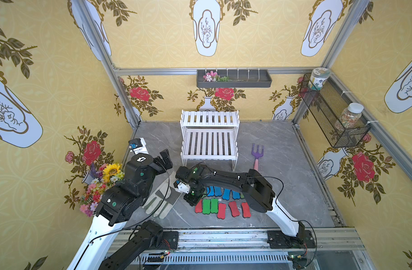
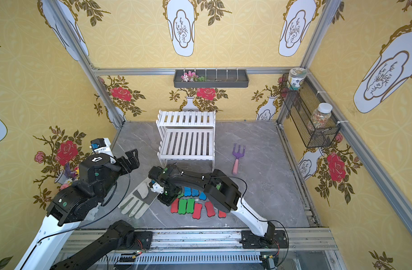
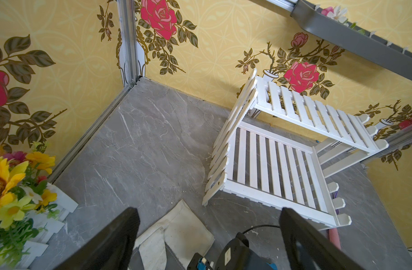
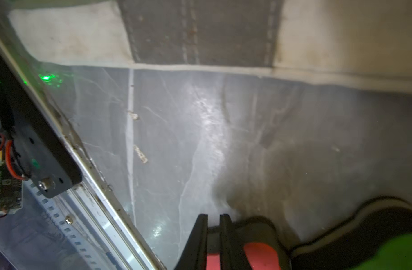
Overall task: Remove the whiteboard erasers from the shelf
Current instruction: Adjust the whiteboard eraser at the center of the board.
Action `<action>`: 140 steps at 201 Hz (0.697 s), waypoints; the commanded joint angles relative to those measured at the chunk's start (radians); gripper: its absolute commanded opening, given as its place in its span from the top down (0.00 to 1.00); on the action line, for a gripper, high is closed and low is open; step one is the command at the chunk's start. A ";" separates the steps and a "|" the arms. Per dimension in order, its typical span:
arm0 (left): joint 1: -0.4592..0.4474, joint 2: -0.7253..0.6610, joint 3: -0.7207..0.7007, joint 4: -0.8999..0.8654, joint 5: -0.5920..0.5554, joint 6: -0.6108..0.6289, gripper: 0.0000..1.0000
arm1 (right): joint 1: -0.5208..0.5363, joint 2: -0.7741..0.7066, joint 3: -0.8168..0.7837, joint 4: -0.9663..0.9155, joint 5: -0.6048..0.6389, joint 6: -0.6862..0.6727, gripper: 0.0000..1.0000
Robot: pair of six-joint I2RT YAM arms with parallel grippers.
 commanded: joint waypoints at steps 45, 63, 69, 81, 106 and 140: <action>0.001 0.019 -0.027 0.040 0.027 -0.016 0.01 | -0.008 -0.140 -0.045 0.113 0.071 0.033 0.60; 0.000 0.029 -0.041 0.061 0.014 -0.013 0.01 | -0.017 -0.232 -0.116 0.205 0.078 0.059 0.50; 0.000 0.031 -0.048 0.074 0.014 -0.010 0.01 | -0.024 -0.276 -0.158 0.239 0.074 0.069 0.48; 0.000 0.034 -0.066 0.107 0.021 -0.002 0.01 | -0.045 -0.363 -0.258 0.317 0.087 0.096 0.45; 0.001 0.057 -0.108 0.170 0.008 0.014 0.00 | -0.099 -0.576 -0.487 0.488 0.153 0.157 0.37; 0.000 0.095 -0.164 0.280 0.010 0.058 0.01 | -0.172 -0.818 -0.734 0.683 0.263 0.210 0.26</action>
